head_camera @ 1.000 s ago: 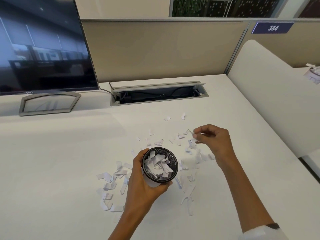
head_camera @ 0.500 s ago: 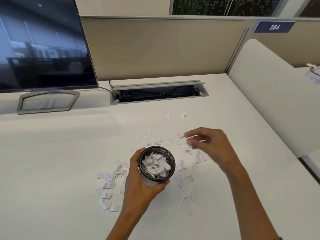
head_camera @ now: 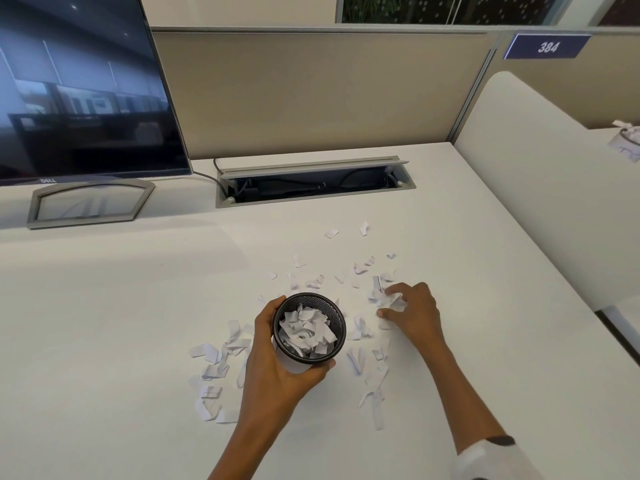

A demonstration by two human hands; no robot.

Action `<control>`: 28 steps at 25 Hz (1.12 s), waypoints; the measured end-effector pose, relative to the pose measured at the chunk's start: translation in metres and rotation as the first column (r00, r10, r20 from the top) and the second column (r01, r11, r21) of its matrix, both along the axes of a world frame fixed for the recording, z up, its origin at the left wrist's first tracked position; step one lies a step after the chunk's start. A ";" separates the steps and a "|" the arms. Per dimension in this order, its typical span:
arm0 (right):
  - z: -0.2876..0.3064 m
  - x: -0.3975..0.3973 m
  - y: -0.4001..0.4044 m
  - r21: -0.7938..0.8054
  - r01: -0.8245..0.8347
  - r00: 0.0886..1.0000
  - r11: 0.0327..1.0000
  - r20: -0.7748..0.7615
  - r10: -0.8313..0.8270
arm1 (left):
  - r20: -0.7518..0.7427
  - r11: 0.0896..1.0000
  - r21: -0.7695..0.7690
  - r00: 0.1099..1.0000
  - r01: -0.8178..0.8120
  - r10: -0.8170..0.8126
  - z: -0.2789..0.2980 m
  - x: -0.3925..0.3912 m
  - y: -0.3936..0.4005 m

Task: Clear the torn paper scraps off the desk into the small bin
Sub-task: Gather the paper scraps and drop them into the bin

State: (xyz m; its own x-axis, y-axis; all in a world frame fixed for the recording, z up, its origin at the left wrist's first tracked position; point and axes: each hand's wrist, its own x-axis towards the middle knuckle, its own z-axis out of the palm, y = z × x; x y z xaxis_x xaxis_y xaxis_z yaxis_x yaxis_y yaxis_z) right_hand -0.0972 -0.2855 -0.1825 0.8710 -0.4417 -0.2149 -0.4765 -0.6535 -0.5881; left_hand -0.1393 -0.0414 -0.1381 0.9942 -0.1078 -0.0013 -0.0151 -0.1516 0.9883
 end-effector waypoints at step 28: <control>0.002 0.068 -0.023 0.072 0.139 0.990 0.988 0.030 -0.141 | -0.059 0.999 0.028 0.997 -0.038 0.039 -0.006 0.005 0.003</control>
State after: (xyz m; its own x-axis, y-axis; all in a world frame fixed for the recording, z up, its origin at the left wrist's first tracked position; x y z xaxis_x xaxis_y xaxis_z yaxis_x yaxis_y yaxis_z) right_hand -0.0291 -0.3088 -0.1806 0.8091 -0.5450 -0.2199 -0.5390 -0.5389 -0.6473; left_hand -0.1345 -0.0388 -0.1444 0.9957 -0.0685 -0.0627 0.0497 -0.1778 0.9828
